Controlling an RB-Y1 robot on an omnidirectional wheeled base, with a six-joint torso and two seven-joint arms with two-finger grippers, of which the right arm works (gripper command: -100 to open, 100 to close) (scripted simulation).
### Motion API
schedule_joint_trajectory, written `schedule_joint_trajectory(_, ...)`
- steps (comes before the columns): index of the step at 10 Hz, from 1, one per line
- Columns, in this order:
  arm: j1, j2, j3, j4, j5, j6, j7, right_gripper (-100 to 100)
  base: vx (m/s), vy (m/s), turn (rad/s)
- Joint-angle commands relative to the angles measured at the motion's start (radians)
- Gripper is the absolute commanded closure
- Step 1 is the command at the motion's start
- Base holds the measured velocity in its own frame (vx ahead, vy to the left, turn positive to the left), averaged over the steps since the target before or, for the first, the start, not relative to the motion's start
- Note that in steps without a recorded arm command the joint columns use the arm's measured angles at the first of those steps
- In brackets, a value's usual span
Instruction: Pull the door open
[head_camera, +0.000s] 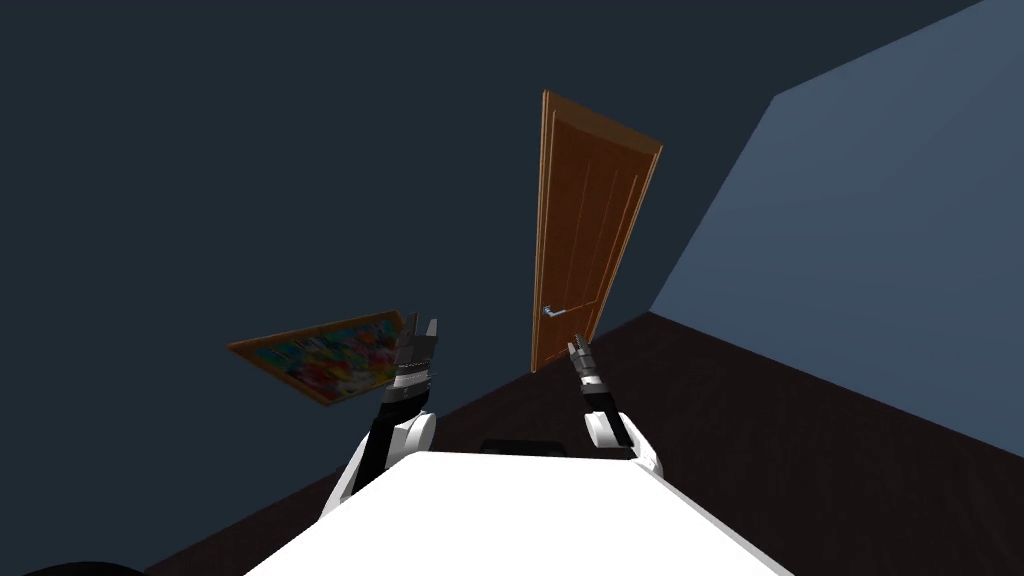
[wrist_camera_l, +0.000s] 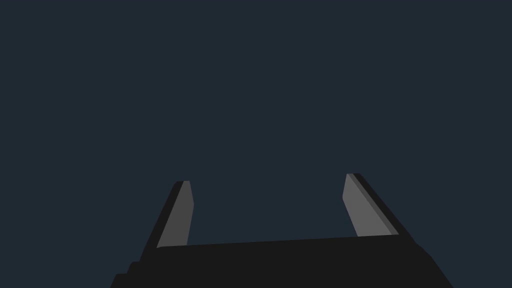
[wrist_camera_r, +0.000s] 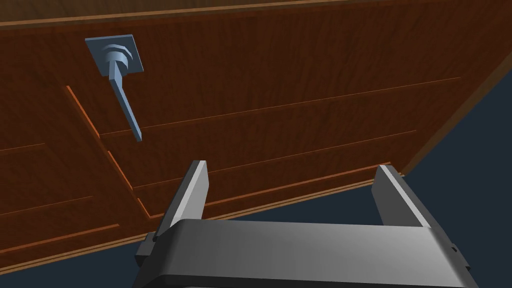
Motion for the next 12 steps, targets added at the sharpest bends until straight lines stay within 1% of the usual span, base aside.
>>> schedule_joint_trajectory(1, -0.02, -0.003, 0.0, 0.05, -0.001, -0.006, -0.001, -100, 0.048, -0.119, 0.164)
schedule_joint_trajectory(4, -0.056, -0.013, 0.0, 0.145, -0.004, -0.023, -0.006, -100, 0.056, -0.096, 0.174)
schedule_joint_trajectory(9, -0.113, -0.028, -0.002, 0.289, -0.009, -0.05, -0.015, -100, 0.034, -0.114, 0.167)
schedule_joint_trajectory(10, -0.113, -0.028, -0.002, 0.296, -0.009, -0.05, -0.015, -100, 0.028, -0.07, 0.054)
schedule_joint_trajectory(12, -0.135, -0.034, -0.002, 0.351, -0.011, -0.059, -0.018, -100, 0.022, -0.067, 0.122)
